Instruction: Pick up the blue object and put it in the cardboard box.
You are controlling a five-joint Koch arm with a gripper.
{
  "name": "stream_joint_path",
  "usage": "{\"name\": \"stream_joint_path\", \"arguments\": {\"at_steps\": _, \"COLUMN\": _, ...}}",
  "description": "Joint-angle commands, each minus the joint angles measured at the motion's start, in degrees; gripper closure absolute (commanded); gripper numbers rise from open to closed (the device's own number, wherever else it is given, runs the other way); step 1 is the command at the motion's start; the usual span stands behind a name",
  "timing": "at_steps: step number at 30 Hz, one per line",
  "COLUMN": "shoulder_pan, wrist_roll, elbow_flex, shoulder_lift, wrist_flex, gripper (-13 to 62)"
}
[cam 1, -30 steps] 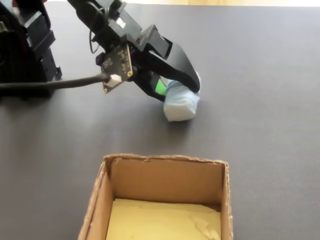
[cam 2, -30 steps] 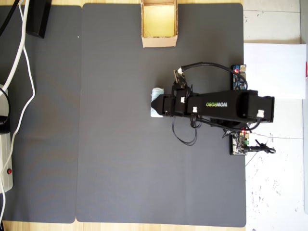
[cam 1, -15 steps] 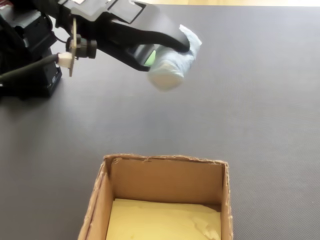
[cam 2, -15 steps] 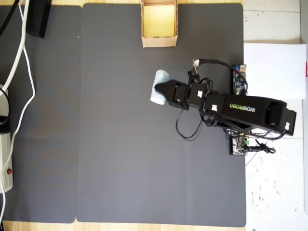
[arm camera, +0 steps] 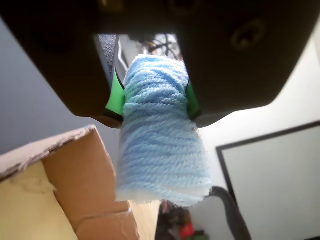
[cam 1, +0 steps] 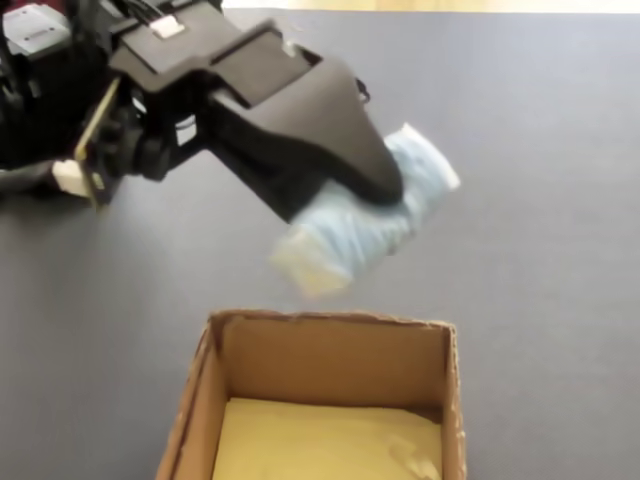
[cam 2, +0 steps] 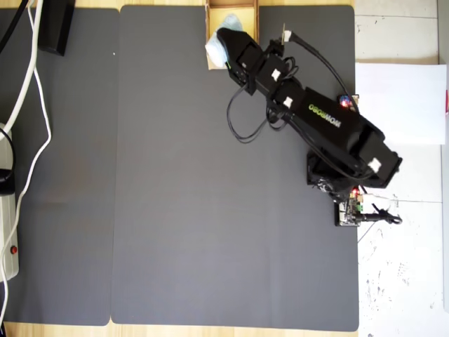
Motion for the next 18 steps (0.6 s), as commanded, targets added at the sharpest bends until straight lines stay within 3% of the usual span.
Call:
{"name": "stream_joint_path", "arguments": {"at_steps": 1, "shoulder_pan": 1.7, "wrist_roll": 0.1, "elbow_flex": -7.2, "shoulder_lift": -0.2, "wrist_flex": -3.3, "gripper": 52.9}}
{"name": "stream_joint_path", "arguments": {"at_steps": 9, "shoulder_pan": 7.6, "wrist_roll": 0.1, "elbow_flex": -9.1, "shoulder_lift": -3.5, "wrist_flex": 1.5, "gripper": 52.2}}
{"name": "stream_joint_path", "arguments": {"at_steps": 12, "shoulder_pan": 7.7, "wrist_roll": 0.7, "elbow_flex": -10.4, "shoulder_lift": -3.5, "wrist_flex": 9.1, "gripper": 37.4}}
{"name": "stream_joint_path", "arguments": {"at_steps": 18, "shoulder_pan": 7.6, "wrist_roll": 1.1, "elbow_flex": -12.1, "shoulder_lift": -2.8, "wrist_flex": 16.5, "gripper": 22.9}}
